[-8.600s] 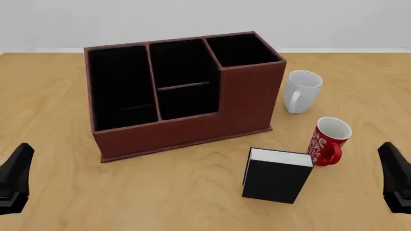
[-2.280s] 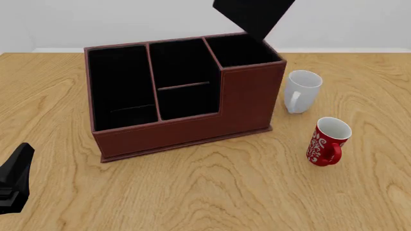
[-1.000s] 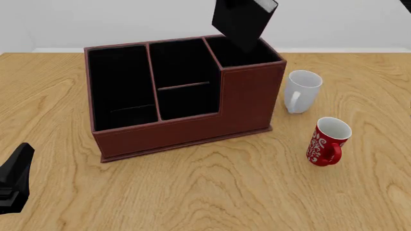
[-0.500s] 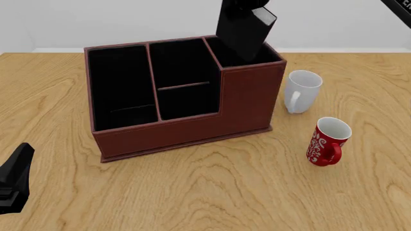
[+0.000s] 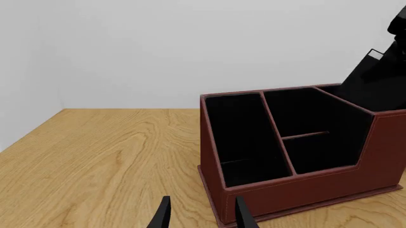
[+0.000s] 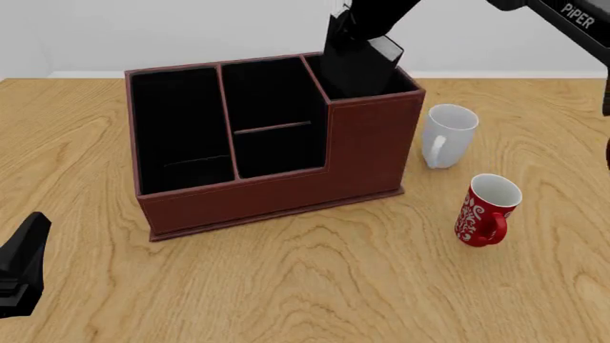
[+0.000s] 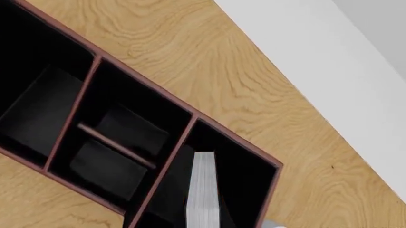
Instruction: Pick up the book and place it in the right compartment of the caddy.
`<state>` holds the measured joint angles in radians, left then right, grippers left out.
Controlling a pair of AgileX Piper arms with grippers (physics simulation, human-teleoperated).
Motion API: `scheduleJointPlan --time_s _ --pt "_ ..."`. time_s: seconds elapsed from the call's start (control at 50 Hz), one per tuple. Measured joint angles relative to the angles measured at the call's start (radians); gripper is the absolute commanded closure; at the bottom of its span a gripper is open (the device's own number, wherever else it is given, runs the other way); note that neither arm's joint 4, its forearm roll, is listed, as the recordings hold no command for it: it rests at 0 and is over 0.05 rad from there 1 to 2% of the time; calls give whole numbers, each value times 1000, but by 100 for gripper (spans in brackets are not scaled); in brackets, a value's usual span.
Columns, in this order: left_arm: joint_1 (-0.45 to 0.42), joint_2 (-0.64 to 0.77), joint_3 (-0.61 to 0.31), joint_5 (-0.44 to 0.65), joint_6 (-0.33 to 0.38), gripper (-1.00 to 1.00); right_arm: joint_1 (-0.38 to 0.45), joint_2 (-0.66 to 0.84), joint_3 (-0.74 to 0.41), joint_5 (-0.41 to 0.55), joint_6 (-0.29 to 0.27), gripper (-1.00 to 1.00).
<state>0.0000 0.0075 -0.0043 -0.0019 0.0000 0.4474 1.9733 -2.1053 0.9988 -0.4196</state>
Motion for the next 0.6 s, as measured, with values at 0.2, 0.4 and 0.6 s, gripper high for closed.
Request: scheduleJointPlan --time_s 0.2,0.4,0.6 --pt "0 0 0 0 0 -100 -6 16 17 -18 6 100" --pt "0 0 0 0 0 -100 -16 43 18 -31 8 100" --pt "0 0 0 0 0 -100 -26 71 15 -38 10 100"
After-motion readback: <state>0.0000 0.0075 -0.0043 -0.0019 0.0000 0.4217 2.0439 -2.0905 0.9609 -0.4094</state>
